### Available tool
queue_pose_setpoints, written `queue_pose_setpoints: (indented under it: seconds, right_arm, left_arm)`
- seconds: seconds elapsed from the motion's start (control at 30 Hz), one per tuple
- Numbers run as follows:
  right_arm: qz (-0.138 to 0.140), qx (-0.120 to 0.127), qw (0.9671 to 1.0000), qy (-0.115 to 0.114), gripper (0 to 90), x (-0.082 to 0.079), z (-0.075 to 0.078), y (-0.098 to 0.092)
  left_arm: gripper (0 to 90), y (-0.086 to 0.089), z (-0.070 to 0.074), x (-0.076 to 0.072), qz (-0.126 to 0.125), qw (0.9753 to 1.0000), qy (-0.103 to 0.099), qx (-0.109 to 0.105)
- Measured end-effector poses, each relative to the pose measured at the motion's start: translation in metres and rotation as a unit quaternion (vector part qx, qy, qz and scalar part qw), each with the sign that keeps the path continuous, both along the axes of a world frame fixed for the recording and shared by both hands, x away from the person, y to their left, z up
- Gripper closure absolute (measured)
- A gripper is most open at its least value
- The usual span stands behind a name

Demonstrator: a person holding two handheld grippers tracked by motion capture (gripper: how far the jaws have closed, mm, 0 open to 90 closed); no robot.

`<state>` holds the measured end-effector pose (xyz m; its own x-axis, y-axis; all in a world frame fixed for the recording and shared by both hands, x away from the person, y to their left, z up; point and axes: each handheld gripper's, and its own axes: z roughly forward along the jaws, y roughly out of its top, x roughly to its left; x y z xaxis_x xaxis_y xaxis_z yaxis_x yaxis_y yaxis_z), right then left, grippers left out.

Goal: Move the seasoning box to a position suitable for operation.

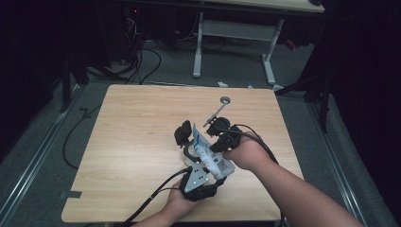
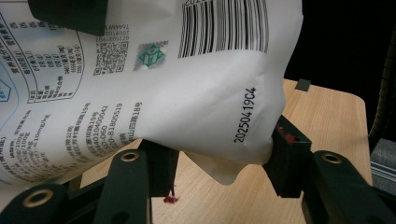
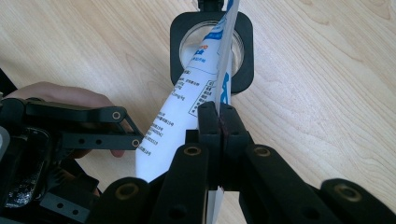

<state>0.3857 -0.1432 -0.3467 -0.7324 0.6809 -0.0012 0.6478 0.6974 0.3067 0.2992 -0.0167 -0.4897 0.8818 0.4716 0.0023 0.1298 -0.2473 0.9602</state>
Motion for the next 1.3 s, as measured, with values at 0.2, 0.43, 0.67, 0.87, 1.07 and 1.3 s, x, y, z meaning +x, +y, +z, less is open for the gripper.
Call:
queue_pose_setpoints:
  seconds: [0.2, 0.43, 0.67, 0.87, 1.07, 1.3]
  right_arm:
    - [0.003, -0.002, 1.0, 0.003, 90.0, 0.0016, -0.0002, 0.0018]
    - [0.006, -0.004, 1.0, 0.002, 89.9, 0.0023, 0.0006, 0.0032]
    - [0.006, -0.006, 1.0, -0.002, 89.9, 0.0017, 0.002, 0.0043]
    - [0.008, -0.006, 1.0, -0.001, 89.9, 0.0017, 0.0026, 0.0046]
    - [0.007, -0.006, 1.0, -0.001, 89.8, 0.0017, 0.0031, 0.0041]
    - [0.007, -0.004, 1.0, -0.003, 89.8, 0.0018, 0.0036, 0.0037]
  left_arm:
    - [51.8, 0.0003, 0.0003, 0.0006, 0.002, 1.0, 0.0, -0.001]
    - [51.8, 0.0009, 0.0008, 0.0011, 0.002, 1.0, 0.0, -0.004]
    - [51.9, 0.0012, 0.0016, 0.0013, 0.002, 1.0, 0.0, -0.007]
    - [52.1, 0.0012, 0.0021, 0.0015, 0.002, 1.0, -0.002, -0.008]
    - [52.3, 0.0009, 0.0023, 0.0022, 0.001, 1.0, -0.003, -0.007]
    - [52.4, 0.0007, 0.0028, 0.0027, 0.001, 1.0, -0.004, -0.008]
